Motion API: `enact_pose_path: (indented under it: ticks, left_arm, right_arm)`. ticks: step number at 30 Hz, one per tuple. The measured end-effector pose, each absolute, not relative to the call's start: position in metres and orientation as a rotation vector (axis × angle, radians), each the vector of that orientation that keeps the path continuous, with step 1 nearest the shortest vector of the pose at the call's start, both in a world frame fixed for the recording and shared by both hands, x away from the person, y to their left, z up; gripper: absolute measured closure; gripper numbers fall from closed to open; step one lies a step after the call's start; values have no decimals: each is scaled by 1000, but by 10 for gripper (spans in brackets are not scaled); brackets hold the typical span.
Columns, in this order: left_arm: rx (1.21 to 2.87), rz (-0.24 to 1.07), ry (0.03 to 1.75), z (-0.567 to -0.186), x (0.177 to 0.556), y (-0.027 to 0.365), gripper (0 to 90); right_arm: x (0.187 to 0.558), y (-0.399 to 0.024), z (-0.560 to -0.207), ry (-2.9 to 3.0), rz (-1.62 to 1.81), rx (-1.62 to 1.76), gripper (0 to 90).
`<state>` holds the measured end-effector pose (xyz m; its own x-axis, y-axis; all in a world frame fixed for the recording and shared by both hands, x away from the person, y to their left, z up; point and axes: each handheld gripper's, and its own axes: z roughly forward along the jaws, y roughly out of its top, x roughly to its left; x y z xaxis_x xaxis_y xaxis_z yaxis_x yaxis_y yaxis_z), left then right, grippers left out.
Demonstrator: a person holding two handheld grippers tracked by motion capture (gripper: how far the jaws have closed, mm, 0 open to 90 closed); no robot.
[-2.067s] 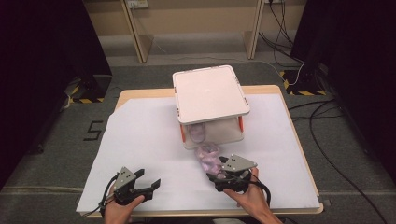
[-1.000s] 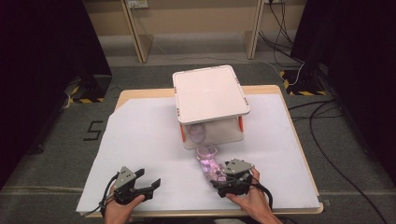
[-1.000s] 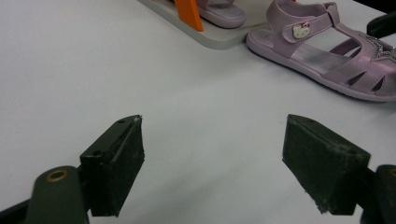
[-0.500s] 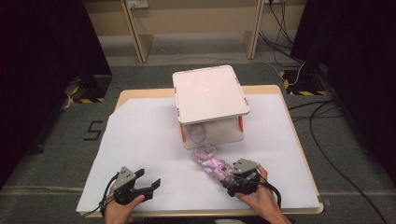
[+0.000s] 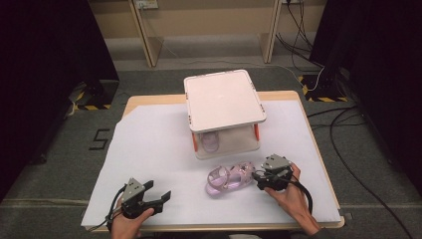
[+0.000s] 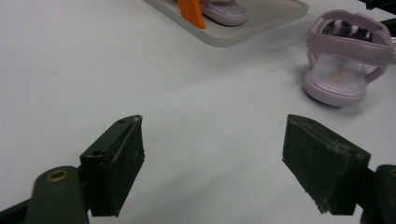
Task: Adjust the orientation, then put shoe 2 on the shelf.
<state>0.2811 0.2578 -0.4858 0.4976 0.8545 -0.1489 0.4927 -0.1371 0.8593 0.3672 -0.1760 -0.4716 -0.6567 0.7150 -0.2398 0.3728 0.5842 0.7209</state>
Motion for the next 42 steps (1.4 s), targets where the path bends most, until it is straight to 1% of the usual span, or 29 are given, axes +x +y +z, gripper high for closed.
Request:
enact_pose_path:
  ticks: [4,5,9,13,16,20,26,35,38,42]
  left_arm:
    - [1794,475,1137,-486,281,258,202]
    - [1789,477,1137,-486,281,258,202]
    - [1791,479,1143,-486,280,260,201]
    - [1792,481,1143,-486,279,261,202]
    - [1787,482,1145,-485,278,262,202]
    - [1782,484,1144,-485,277,262,202]
    - [1784,484,1142,-485,277,262,202]
    - [1788,488,1139,-486,279,260,202]
    - [1788,485,1137,-485,279,260,202]
    - [1797,484,1127,-485,280,258,202]
  right_arm:
    - [384,-176,-475,2274,892,876,254]
    - [388,-176,-476,2270,903,885,271]
    - [407,-171,-480,2273,953,897,265]
    - [418,-164,-480,2276,983,907,272]
    - [417,-165,-478,2271,996,927,269]
    - [406,-173,-467,2249,1097,1034,251]
    - [371,-172,-449,2241,1230,1036,226]
    - [320,-141,-434,2273,1344,911,178]
    - [312,-132,-434,2282,1313,871,173]
    - [308,-122,-443,2325,1237,844,178]
